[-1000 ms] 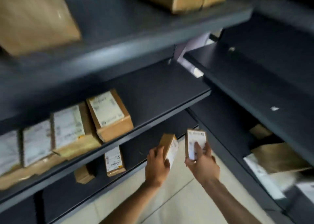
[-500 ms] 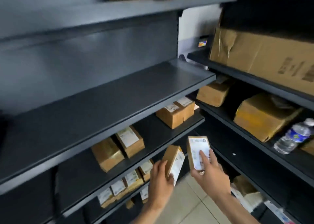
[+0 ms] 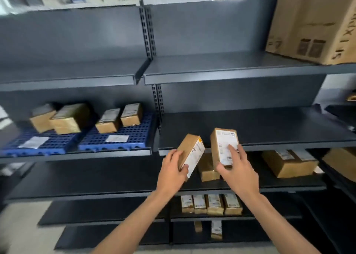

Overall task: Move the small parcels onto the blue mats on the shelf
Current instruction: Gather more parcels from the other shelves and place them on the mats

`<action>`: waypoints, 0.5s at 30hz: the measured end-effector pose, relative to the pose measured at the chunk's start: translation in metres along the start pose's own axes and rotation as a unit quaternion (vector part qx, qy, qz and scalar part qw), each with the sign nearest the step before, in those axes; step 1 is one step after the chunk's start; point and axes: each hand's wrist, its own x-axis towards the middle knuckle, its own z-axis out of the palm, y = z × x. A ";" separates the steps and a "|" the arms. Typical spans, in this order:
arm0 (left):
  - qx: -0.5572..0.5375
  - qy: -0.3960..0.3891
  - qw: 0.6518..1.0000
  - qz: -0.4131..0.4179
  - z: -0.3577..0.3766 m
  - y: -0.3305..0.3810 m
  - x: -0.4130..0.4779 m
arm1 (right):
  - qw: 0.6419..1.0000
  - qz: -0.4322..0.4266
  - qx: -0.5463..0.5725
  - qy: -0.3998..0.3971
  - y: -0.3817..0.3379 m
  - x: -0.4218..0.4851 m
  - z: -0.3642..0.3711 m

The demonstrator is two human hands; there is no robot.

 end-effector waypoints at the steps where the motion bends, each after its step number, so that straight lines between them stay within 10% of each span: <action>1: 0.009 0.017 1.000 -0.008 -0.019 -0.011 0.004 | 1.000 -0.015 0.002 -0.010 -0.021 0.004 0.003; 15: 0.032 0.087 0.995 -0.020 -0.221 -0.166 0.127 | 0.983 -0.164 0.041 -0.073 -0.270 0.115 0.103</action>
